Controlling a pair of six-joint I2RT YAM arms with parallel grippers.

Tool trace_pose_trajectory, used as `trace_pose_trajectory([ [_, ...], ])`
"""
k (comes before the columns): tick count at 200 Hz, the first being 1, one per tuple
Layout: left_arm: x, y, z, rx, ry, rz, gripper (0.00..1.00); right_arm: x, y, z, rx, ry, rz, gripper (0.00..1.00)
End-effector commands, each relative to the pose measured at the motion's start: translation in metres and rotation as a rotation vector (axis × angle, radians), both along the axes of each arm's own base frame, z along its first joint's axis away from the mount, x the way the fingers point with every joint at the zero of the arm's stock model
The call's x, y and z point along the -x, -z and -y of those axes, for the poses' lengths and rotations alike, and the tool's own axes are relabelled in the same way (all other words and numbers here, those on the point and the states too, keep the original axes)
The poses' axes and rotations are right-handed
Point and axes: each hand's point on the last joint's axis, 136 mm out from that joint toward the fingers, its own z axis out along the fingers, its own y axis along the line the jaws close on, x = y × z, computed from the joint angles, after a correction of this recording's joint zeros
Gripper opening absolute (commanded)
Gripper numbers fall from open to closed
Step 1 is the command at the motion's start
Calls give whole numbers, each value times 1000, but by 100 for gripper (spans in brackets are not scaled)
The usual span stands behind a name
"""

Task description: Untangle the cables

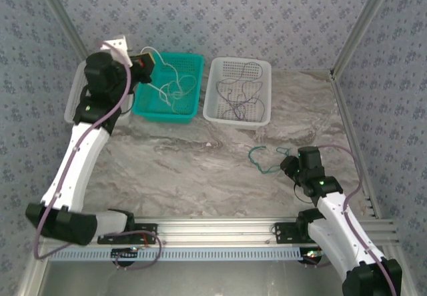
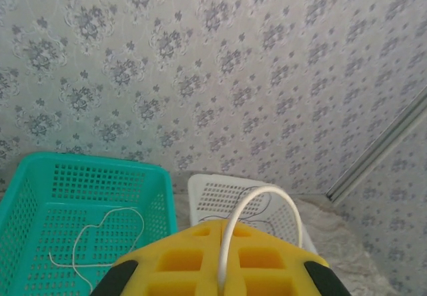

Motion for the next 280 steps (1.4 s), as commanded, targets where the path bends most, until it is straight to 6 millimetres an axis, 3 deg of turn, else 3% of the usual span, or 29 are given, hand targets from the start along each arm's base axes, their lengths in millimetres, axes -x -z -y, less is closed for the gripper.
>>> trace_pose_trajectory([
  [1, -21, -33, 2, -24, 23, 109, 0, -4, -13, 1, 5, -6, 29, 43],
  [44, -85, 45, -5, -35, -3, -69, 0, -6, -14, 2, 7, -3, 38, 45],
  [98, -114, 125, -15, -22, -38, -211, 0, -6, -14, 4, 20, -12, 38, 46],
  [122, -115, 140, -25, -24, -99, -261, 21, -6, -14, 4, 15, -14, 34, 47],
  [137, -111, 138, -33, -22, -140, -274, 36, -5, -13, 6, 24, -14, 31, 47],
  [149, -104, 128, -33, -7, -140, -262, 43, -4, -12, 9, 33, -3, 22, 47],
  [178, -72, 90, -24, 70, -103, -189, 46, -3, -14, 14, 44, 12, 17, 48],
  [199, -35, 55, -10, 129, -48, -102, 46, -4, -16, 19, 53, 29, 16, 49],
  [220, 7, 32, 11, 133, 15, -28, 46, -6, -18, 23, 48, 46, 12, 50],
  [248, 63, 25, 45, 96, 99, 36, 46, -16, -16, 18, 7, 29, 7, 53],
  [280, 104, 44, 78, 39, 203, 21, 46, -28, -5, 8, -46, -3, -31, 53],
])
